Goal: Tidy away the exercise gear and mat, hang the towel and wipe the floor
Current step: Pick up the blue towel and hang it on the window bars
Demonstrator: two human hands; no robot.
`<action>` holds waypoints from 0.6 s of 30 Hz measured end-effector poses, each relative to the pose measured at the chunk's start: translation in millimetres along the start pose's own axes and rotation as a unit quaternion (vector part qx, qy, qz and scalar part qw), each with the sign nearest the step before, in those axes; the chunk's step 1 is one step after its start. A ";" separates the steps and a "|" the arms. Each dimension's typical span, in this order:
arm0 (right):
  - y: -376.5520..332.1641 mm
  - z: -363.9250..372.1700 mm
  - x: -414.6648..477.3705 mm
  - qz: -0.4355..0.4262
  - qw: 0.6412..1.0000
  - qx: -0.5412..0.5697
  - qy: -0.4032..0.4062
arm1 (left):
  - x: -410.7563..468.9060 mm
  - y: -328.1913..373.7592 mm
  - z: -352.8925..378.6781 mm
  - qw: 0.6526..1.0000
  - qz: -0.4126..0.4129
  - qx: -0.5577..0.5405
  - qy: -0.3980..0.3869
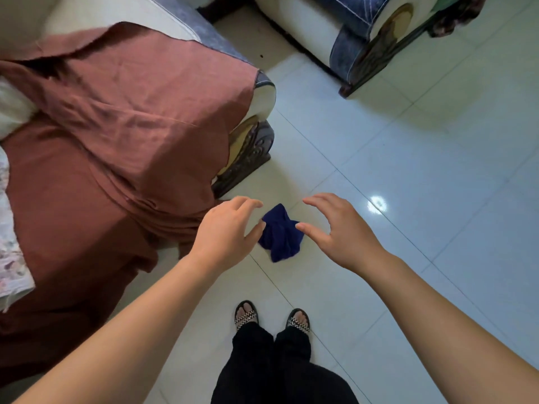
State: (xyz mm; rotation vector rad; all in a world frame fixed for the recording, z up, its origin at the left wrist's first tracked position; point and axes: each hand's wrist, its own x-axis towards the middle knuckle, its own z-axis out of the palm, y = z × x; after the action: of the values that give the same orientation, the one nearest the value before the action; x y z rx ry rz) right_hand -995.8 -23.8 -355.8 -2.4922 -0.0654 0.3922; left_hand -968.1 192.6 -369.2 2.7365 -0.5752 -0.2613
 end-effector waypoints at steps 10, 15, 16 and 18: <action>159.3 195.8 109.5 0.047 0.999 0.014 -0.019 | 78.2 -104.5 238.5 0.998 0.009 -0.023 -0.059; 236.3 293.6 155.0 0.036 0.999 0.003 -0.038 | 102.9 -147.2 361.5 0.994 -0.002 -0.053 -0.098; 249.9 310.7 162.7 0.034 0.998 0.002 -0.043 | 108.6 -154.8 383.5 0.993 0.000 -0.061 -0.104; 278.0 341.6 176.4 0.030 0.998 0.000 -0.052 | 120.1 -169.0 423.4 0.991 -0.001 -0.070 -0.117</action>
State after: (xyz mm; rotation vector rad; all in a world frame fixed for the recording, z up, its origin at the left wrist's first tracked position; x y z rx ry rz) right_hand -939.8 -33.0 -826.8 -2.4767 -0.0312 0.5472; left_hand -902.4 169.1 -835.5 2.5891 -0.5906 -0.6053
